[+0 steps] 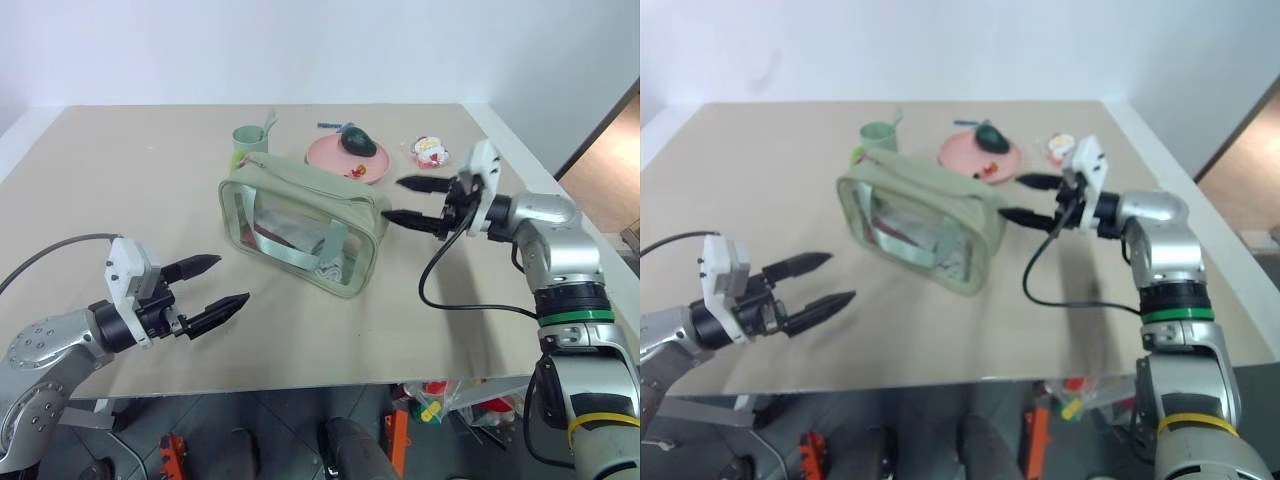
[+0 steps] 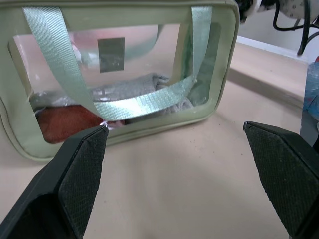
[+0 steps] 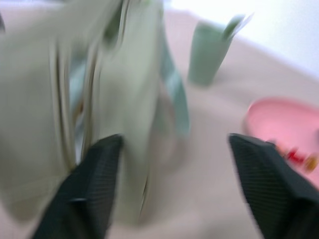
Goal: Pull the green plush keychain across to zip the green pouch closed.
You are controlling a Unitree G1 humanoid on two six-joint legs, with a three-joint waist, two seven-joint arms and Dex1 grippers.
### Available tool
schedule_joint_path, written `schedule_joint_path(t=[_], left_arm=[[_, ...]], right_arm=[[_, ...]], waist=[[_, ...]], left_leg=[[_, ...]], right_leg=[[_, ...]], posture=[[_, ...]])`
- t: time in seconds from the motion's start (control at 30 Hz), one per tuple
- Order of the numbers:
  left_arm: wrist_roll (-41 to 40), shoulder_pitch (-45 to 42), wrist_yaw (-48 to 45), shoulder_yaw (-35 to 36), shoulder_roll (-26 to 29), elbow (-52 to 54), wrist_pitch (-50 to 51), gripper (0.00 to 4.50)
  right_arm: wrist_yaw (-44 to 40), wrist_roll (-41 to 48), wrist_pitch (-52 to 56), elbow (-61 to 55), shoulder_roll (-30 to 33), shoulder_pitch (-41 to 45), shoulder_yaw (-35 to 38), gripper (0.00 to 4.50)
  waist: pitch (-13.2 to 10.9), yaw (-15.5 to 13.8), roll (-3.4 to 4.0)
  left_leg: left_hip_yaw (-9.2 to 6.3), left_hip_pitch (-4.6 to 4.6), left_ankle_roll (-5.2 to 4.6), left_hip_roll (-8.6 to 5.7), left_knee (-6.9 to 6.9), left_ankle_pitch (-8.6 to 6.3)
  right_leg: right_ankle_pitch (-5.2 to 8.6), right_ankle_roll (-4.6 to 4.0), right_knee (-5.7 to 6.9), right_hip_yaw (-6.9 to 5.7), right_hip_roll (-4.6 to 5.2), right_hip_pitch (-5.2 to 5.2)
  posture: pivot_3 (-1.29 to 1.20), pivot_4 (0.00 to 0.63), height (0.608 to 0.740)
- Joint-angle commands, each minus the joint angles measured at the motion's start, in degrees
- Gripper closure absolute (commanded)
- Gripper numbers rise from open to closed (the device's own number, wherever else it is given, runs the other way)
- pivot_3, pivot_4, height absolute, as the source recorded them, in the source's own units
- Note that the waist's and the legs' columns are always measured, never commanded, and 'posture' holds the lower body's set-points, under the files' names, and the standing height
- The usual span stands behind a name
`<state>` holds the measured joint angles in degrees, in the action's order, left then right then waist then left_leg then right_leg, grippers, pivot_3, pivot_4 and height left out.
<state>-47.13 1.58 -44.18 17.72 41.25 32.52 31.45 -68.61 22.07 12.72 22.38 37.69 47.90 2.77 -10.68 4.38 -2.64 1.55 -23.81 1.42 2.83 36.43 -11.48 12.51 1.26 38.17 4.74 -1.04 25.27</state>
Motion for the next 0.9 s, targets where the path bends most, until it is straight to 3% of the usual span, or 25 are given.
schedule_joint_path(t=[0.03,0.2,0.37,0.7,0.73,0.9], left_arm=[[-0.03,-1.11,-1.33,-0.4,0.8,0.39,-0.48,0.0],[-2.92,-2.93,-3.82,-2.5,1.77,1.17,1.74,0.0],[-4.71,-5.41,-8.99,-5.32,5.29,1.88,4.17,0.0],[-2.91,-10.68,-12.37,-8.51,6.87,-0.26,4.3,0.0],[-2.83,-10.66,-12.33,-8.51,6.76,-0.25,4.26,0.0],[-2.19,-9.86,-12.12,-8.35,6.41,0.0,4.12,0.0]], right_arm=[[2.98,5.55,7.78,-10.52,2.24,-2.85,5.21,0.02],[8.75,15.46,23.04,-28.79,5.55,-11.03,11.29,0.02],[16.31,19.72,29.61,-43.0,3.08,-18.44,9.33,0.02],[25.26,12.4,26.77,-45.61,-1.92,-19.55,1.04,0.02],[25.39,11.89,26.21,-45.65,-2.2,-19.79,0.53,0.56],[25.95,10.36,24.17,-45.53,-3.19,-20.57,-0.76,2.23]], waist=[[0.0,-0.11,0.0],[-0.02,-0.55,0.03],[-0.02,-0.26,0.03],[-0.06,-0.14,0.1],[-0.06,-0.15,0.1],[-0.06,-0.17,0.1]], left_leg=[[-0.01,-0.02,0.0,-0.01,0.0,0.0],[-0.06,-0.1,0.0,-0.05,0.0,0.0],[-0.04,0.0,0.0,-0.04,0.01,-0.01],[0.03,0.02,-0.07,-0.09,0.14,0.12],[0.02,0.01,-0.07,-0.08,0.13,0.12],[-0.03,-0.06,-0.07,-0.07,0.07,0.11]], right_leg=[[0.01,0.01,-0.01,0.0,0.01,0.0],[0.05,0.06,-0.01,-0.02,0.04,0.02],[0.09,0.09,0.0,-0.02,0.04,-0.04],[0.02,-0.14,0.0,0.09,0.03,-0.05],[0.02,-0.14,-0.01,0.08,0.03,-0.05],[-0.03,0.03,-0.01,0.03,0.02,0.0]], posture=[[0.0,0.15,0.74],[0.0,0.15,0.74],[0.0,0.15,0.74],[0.0,0.15,0.74],[0.0,0.15,0.74],[0.0,0.15,0.74]])
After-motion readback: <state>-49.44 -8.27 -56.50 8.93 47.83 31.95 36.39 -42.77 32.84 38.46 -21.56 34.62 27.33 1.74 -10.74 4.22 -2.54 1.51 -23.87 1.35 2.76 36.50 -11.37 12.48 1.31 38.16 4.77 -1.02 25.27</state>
